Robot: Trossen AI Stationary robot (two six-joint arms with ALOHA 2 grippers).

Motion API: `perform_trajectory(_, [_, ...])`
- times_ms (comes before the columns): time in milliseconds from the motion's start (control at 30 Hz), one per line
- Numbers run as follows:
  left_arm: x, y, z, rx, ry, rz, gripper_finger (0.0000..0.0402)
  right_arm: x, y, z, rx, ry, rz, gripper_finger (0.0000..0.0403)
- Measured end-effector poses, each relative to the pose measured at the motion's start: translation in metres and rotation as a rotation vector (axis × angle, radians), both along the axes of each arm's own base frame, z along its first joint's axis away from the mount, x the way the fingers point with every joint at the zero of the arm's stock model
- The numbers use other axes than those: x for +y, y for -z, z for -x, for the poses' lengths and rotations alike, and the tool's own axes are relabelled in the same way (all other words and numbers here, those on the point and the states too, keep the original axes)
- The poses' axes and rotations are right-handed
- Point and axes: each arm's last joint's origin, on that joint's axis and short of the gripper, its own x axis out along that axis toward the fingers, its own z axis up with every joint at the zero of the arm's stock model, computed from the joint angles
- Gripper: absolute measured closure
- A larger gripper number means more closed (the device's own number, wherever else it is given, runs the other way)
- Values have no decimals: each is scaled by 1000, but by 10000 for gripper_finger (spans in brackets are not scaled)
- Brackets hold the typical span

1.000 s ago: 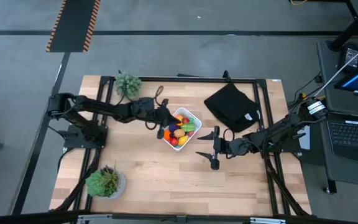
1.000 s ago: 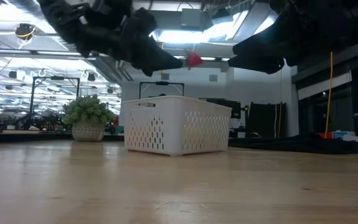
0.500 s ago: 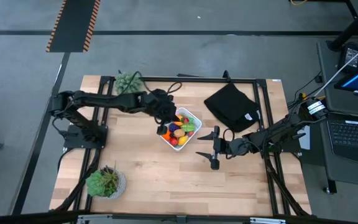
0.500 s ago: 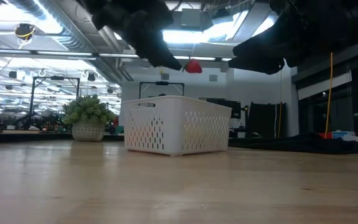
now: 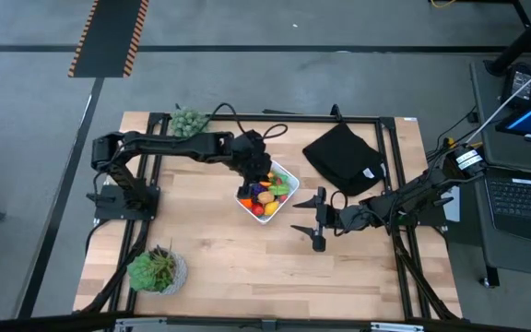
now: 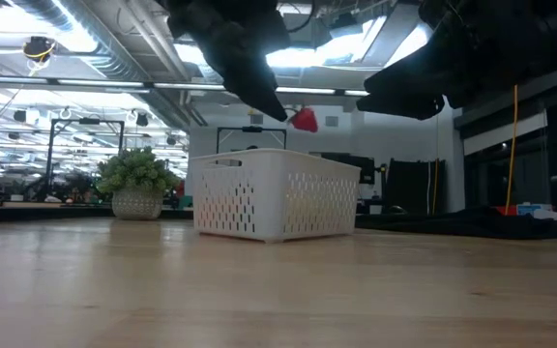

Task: Pick and placing Produce into tupperware
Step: Put the strawberry into the white bin

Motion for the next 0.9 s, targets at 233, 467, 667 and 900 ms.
perform_trajectory(233, [1,8,-4,19,5,16,401,0,0,0,0,0,2,103])
perform_trajectory(467, [3,29,-14,64,5,29,401,0,1,0,9,0,6,103])
perform_trajectory(667, [4,51,-23,108,5,37,399,0,2,0,17,1,7,103])
perform_trajectory(900, [5,48,-23,87,24,15,374,0,2,1,23,1,11,103])
